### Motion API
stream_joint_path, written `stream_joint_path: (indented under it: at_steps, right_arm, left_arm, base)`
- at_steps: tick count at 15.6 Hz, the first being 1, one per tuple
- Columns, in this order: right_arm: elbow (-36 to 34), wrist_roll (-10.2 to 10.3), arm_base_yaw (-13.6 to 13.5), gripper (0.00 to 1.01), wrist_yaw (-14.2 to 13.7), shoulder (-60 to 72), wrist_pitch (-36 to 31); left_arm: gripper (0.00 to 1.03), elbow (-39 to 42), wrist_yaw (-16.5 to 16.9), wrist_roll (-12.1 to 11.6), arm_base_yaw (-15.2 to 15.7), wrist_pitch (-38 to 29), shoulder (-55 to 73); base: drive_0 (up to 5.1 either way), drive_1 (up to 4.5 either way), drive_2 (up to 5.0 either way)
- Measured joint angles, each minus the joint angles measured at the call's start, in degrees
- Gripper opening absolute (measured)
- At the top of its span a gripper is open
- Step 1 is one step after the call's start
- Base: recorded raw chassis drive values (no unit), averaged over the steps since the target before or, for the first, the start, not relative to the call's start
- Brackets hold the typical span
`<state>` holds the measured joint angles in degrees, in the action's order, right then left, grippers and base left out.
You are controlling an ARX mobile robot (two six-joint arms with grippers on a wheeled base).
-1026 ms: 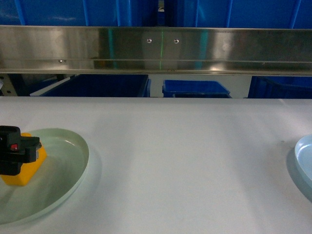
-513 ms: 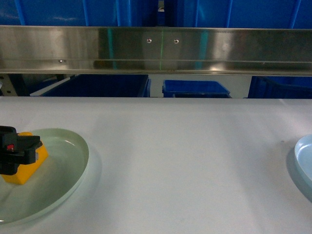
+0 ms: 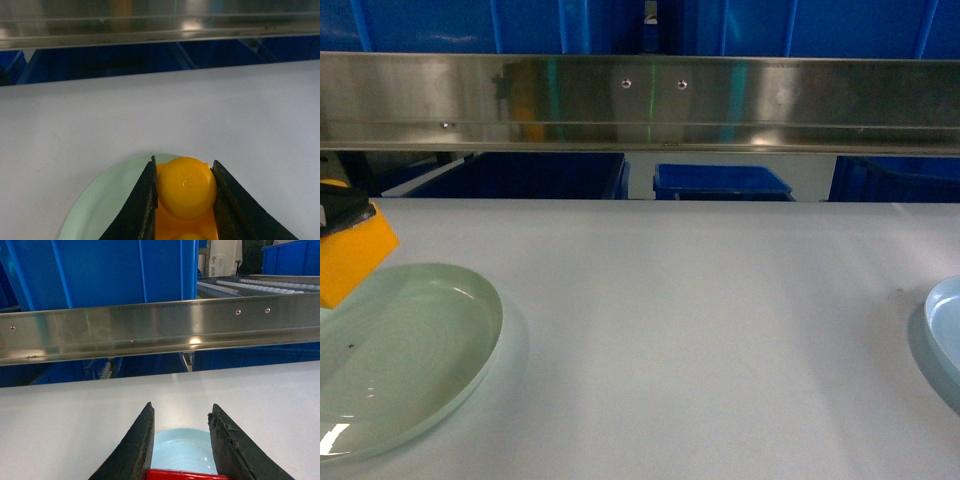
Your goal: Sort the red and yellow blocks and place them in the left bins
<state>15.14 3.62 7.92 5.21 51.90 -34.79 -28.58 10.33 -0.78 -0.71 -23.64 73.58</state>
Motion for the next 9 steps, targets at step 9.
stream_joint_path:
  at_steps: [9]
  right_arm:
    - [0.0,0.0,0.0,0.28,0.0,0.0,0.0]
  left_arm:
    - [0.23,9.29,-2.23,1.9,4.24,10.45,-29.07]
  base:
    - [0.0,0.0,0.0]
